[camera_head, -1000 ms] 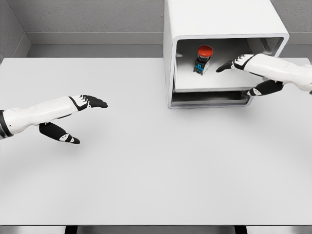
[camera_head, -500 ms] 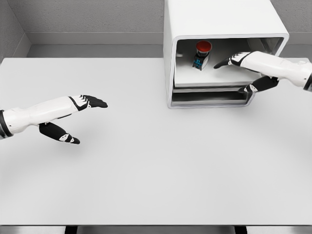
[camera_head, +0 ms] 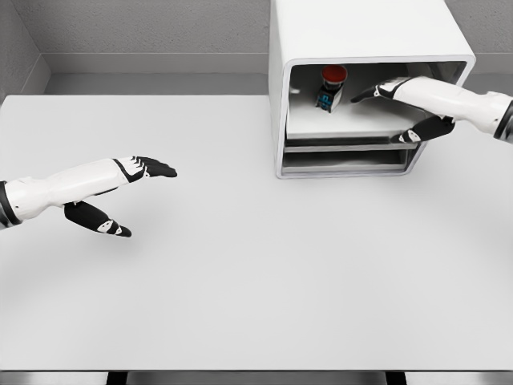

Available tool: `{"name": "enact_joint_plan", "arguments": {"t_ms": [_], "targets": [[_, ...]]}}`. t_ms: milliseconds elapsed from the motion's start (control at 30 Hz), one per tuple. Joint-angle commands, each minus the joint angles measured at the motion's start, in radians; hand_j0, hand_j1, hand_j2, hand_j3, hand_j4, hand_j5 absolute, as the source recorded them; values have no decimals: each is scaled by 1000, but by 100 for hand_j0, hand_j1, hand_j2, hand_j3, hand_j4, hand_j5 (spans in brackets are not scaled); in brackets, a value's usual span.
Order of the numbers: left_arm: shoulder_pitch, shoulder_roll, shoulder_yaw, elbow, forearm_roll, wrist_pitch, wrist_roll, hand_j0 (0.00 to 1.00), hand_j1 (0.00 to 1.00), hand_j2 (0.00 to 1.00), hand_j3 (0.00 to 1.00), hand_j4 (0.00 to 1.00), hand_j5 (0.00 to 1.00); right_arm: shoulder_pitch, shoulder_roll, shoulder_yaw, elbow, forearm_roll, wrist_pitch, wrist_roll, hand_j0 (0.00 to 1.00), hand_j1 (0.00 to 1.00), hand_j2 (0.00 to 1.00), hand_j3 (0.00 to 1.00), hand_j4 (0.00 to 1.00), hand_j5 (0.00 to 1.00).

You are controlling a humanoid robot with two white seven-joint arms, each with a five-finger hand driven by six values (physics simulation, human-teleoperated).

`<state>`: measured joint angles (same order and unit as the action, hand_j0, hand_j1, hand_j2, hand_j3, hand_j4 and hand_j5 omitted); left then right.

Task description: Slide open multi-storey tabletop storage cabinets and put open load switch and slide close multi-storey tabletop storage cabinets

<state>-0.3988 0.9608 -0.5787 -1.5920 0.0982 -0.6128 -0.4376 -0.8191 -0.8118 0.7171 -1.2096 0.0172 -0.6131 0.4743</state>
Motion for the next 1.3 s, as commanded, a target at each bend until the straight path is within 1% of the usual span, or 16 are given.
{"name": "enact_joint_plan", "arguments": {"t_ms": [0,167,300,433,533,567,633,767,800,833,900,1000,1100,1133,1167,1267], "targets": [[0,1,0,0,8,2,0,100,100,100,100,100,100,-2,8,-1,19,-5,2,3,87,87,87,87,87,87],[0,3,0,0,8,2,0,100,100,100,100,100,100,-9,22,-1,31,0,2,10,87,87,87,87,87,87],[0,-1,0,0,8,2,0,100,100,100,100,100,100,-2,7,-4,7,-5,2,4,87,87,87,87,87,87],[0,-2,0,-2,6,2,0,100,100,100,100,100,100,26,-89,-2,-102,-13,2,-2,87,87,87,87,87,87],[0,-2,0,-2,5,2,-1,100,100,100,100,100,100,40,-147,-5,-136,-26,2,-23,85,85,85,85,85,85],[0,-1,0,0,5,2,-1,100,100,100,100,100,100,41,-167,-4,-163,-39,2,-25,84,84,84,84,84,84],[0,-1,0,0,5,2,-1,100,100,100,100,100,100,67,-224,-2,-271,-54,2,-25,82,82,82,82,82,82],[0,-2,0,0,3,2,-1,100,100,100,100,100,100,69,-340,19,-360,-68,2,-60,82,82,82,82,82,82],[0,-2,0,0,3,2,-1,100,100,100,100,100,100,69,-385,42,-361,-68,2,-88,82,82,82,82,82,82],[0,-2,0,0,3,2,-1,100,100,100,100,100,100,69,-420,97,-406,-59,2,-89,84,84,84,84,84,84],[0,-2,0,0,3,2,-1,100,100,100,100,100,100,69,-477,143,-467,-56,2,-88,85,85,85,85,85,85],[-2,-2,0,3,-5,2,-1,100,100,100,100,100,100,69,-497,225,-473,-53,2,-86,88,88,88,88,88,88],[-2,3,2,7,-5,2,-1,100,100,100,100,100,100,69,-510,245,-475,-51,2,-86,90,90,90,90,90,90],[-3,4,2,9,-5,2,-1,100,100,100,100,100,100,69,-510,248,-475,-51,2,-85,98,98,98,98,98,98],[0,6,19,9,-6,2,-1,100,100,100,100,100,100,71,-514,251,-475,-53,2,-83,100,100,100,100,100,100],[0,6,20,15,-6,2,-3,100,100,100,100,100,100,72,-521,245,-467,-51,2,-79,100,100,100,100,100,100]]}}
